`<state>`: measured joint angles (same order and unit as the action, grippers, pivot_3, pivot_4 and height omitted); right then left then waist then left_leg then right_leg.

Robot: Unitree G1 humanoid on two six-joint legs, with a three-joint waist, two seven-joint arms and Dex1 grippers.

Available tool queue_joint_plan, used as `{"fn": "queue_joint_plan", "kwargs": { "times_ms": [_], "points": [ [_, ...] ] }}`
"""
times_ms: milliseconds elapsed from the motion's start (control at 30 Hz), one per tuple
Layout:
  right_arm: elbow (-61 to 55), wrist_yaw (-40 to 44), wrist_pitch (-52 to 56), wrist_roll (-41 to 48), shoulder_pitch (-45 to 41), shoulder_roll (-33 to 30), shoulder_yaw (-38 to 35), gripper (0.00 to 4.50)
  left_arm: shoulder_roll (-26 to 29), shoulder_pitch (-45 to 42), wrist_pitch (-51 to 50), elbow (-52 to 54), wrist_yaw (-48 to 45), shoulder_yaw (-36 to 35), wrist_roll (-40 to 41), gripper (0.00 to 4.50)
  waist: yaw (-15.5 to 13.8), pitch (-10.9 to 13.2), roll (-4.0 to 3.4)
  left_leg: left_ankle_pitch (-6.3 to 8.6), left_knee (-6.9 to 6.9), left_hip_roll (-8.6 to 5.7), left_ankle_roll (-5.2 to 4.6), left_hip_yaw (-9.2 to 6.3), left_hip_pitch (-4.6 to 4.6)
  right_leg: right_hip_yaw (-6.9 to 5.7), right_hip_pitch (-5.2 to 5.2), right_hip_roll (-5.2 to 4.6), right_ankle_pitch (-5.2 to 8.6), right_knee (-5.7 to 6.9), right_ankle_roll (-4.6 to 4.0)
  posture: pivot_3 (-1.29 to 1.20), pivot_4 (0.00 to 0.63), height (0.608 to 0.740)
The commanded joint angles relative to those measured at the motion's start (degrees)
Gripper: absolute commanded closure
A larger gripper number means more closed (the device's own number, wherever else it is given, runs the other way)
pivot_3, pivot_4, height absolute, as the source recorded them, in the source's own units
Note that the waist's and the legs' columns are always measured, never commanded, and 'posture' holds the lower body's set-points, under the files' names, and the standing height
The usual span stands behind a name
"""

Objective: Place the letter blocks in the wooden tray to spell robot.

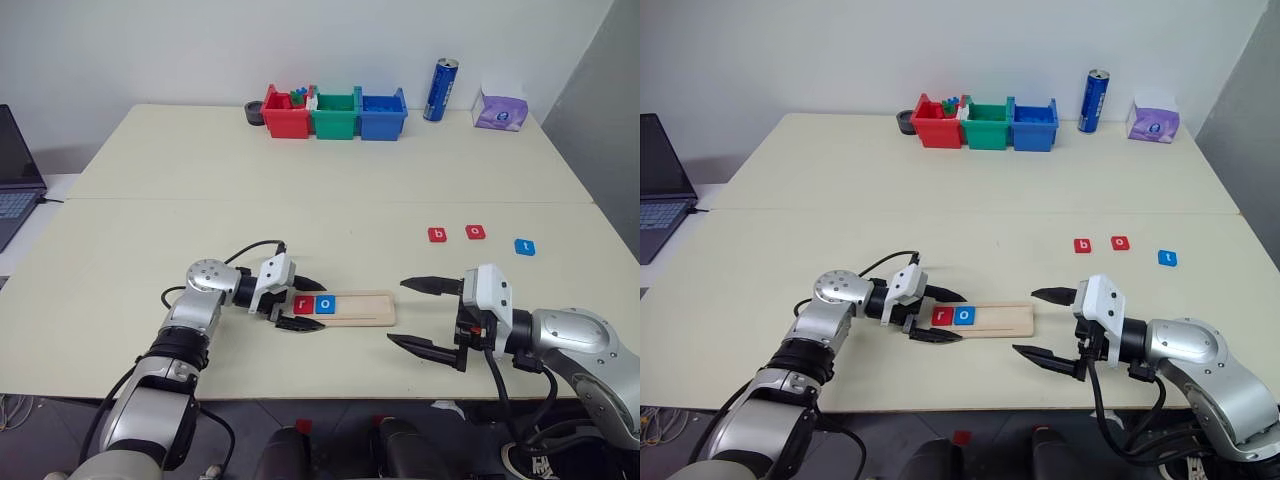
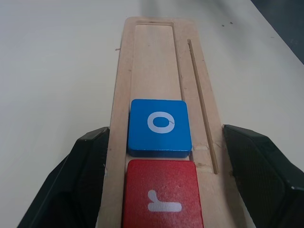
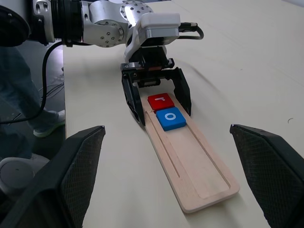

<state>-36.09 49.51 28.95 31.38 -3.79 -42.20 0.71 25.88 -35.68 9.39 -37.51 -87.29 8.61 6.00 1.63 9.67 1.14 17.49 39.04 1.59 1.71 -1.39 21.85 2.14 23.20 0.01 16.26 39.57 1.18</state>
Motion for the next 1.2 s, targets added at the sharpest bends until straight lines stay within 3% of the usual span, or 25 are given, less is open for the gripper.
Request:
{"fn": "queue_joint_plan", "kwargs": {
  "times_ms": [33, 1200],
  "points": [
    [-0.87, -0.47, -1.07, -0.11, -1.2, 0.56, -0.27, 0.0, -0.76, -0.23, 0.34, 1.99, 0.68, 0.71, 0.72, 1.12, 0.0, 0.0, 0.0, 0.0, 0.0, 0.0, 0.0, 0.0, 0.0, 0.0, 0.0, 0.0, 0.0, 0.0, 0.0, 0.0, 0.15, 0.74],
    [-0.31, -1.22, -1.38, -1.5, -2.07, 2.57, 1.29, 0.0, -1.63, -0.24, 0.44, 3.14, 2.87, 2.76, 0.25, 1.12, -0.02, 0.0, -0.01, 0.0, 0.0, -0.01, 0.0, 0.01, -0.02, 0.0, 0.0, -0.01, 0.0, 0.02, 0.0, 0.0, 0.15, 0.74]
  ]
}}
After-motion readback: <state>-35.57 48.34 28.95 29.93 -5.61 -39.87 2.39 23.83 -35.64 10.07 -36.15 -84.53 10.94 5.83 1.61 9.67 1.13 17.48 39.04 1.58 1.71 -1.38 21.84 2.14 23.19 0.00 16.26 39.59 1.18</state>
